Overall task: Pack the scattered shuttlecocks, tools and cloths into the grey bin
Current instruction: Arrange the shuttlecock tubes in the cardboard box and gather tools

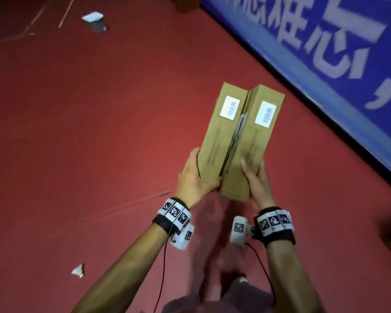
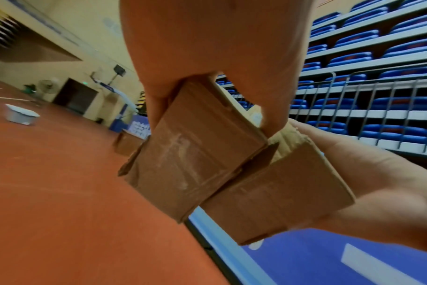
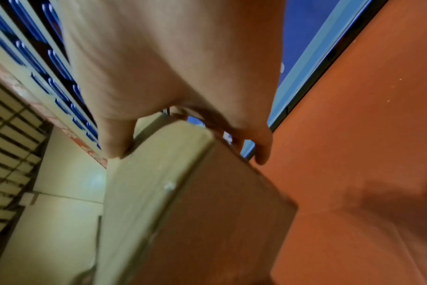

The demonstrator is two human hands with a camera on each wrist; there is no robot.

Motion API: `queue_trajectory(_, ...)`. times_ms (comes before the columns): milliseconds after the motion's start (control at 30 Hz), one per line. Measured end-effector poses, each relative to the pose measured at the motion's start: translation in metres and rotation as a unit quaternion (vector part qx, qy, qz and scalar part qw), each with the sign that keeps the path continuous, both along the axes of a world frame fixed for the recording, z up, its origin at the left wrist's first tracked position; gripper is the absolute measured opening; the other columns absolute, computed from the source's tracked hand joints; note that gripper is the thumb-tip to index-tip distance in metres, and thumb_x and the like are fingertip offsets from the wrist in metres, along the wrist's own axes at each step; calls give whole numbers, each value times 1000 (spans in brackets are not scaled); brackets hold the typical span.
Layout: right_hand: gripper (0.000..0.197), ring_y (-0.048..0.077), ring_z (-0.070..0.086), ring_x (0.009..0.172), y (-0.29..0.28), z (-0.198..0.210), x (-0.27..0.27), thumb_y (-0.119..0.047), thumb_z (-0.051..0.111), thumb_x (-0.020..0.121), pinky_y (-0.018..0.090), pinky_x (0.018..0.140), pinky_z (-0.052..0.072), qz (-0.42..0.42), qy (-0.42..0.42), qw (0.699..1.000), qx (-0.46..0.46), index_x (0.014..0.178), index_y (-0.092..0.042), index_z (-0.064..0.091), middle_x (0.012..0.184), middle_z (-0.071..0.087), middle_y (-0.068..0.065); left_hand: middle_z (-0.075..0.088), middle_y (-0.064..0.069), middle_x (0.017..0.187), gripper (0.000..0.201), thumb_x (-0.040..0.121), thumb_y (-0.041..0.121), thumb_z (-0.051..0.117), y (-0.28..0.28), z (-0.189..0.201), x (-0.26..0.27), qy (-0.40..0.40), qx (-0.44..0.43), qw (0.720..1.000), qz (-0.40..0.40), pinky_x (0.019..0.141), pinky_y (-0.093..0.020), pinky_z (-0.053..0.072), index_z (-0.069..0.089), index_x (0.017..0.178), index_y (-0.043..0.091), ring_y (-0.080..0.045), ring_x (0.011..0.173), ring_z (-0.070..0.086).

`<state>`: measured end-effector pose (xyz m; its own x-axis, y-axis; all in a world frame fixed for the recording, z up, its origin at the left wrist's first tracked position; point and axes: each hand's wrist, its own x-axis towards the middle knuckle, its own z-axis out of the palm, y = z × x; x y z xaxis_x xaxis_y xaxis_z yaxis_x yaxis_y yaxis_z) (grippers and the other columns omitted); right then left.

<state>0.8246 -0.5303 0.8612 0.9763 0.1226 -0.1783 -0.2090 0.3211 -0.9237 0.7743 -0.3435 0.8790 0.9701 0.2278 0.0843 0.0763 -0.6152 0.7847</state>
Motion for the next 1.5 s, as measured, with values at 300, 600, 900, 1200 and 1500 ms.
queue_trajectory(300,65,16,59,132,-188,42,55,-40,72,94,46,110,48,-192,-56,980,-19,152,-34,42,141,63,-9,50,34,142,103,71,52,87,-185,48,131,19,-199,967,-160,93,-34,59,32,156,30,3,113,63)
queue_trajectory(600,62,17,59,132,-381,18,85,-42,71,91,53,116,41,-377,-42,925,-14,147,-29,48,141,63,-6,66,2,127,37,92,30,75,-399,22,255,111,-196,879,-420,99,-36,53,56,123,26,-15,117,65)
queue_trajectory(900,48,11,59,131,-588,15,148,-37,67,99,41,110,45,-505,-24,858,-97,144,-35,51,140,63,-11,57,-14,137,85,64,46,86,-653,-8,384,244,-228,785,-521,110,-44,48,38,132,29,-28,130,56)
queue_trajectory(1200,52,11,67,98,-746,-23,114,-52,70,87,26,80,49,-623,121,765,-107,120,-14,56,106,71,-5,56,11,136,117,69,29,94,-859,-48,394,336,-56,659,-671,104,-25,50,20,160,28,-3,124,57)
queue_trajectory(1500,46,6,65,99,-934,-88,104,-48,72,91,25,80,48,-611,195,755,-133,111,-11,55,106,69,-5,64,5,131,97,73,9,88,-1052,-111,367,393,66,600,-693,111,-33,46,34,152,23,-11,123,60)
